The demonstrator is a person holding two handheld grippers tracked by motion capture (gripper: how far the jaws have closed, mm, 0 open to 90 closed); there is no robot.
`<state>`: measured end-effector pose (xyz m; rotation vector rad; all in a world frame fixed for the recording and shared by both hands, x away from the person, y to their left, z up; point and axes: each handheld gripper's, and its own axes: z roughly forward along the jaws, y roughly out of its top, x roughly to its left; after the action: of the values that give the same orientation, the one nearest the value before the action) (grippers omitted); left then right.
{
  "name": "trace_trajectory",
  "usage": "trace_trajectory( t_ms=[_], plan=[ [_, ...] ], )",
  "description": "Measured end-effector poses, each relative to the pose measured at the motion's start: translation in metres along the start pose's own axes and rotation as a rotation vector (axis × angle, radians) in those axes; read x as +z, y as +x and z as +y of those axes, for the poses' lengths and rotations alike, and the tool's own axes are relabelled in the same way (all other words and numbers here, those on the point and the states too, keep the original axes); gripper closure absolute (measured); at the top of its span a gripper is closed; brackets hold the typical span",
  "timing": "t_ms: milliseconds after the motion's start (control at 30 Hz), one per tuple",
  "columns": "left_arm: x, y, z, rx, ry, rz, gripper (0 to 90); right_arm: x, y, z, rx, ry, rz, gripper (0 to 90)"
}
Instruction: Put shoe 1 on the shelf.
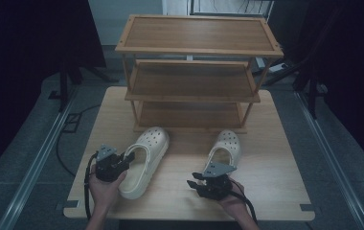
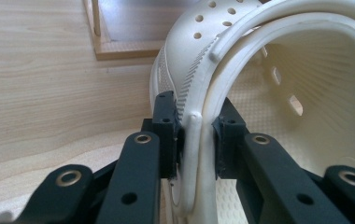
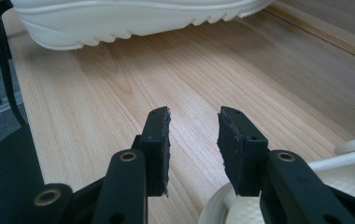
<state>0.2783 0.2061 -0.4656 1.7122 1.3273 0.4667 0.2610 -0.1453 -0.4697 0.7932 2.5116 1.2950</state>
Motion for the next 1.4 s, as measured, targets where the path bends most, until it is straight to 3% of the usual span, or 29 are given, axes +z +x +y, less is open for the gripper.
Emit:
trace_trajectory(
  t_ms=[400,767,933,1133,1400],
  plan=[
    [0.001,-0.004,0.003,0.016,0.007,-0.016,75.3,-0.005,-0.003,-0.002,0.024,-0.016,0.014,63.1],
    [0.020,-0.015,0.011,0.056,0.037,-0.022,75.2,-0.013,-0.006,-0.004,0.048,-0.035,0.006,62.9],
    [0.030,-0.018,0.018,0.056,0.041,-0.007,75.1,-0.018,-0.014,-0.002,0.085,-0.063,0.018,62.7],
    [0.047,-0.026,0.031,0.046,0.022,0.000,75.2,-0.020,-0.023,0.009,0.085,-0.091,0.026,62.6],
    [0.065,-0.035,0.047,0.036,0.013,0.048,75.1,-0.027,-0.030,0.005,0.112,-0.116,0.049,62.7]
  ],
)
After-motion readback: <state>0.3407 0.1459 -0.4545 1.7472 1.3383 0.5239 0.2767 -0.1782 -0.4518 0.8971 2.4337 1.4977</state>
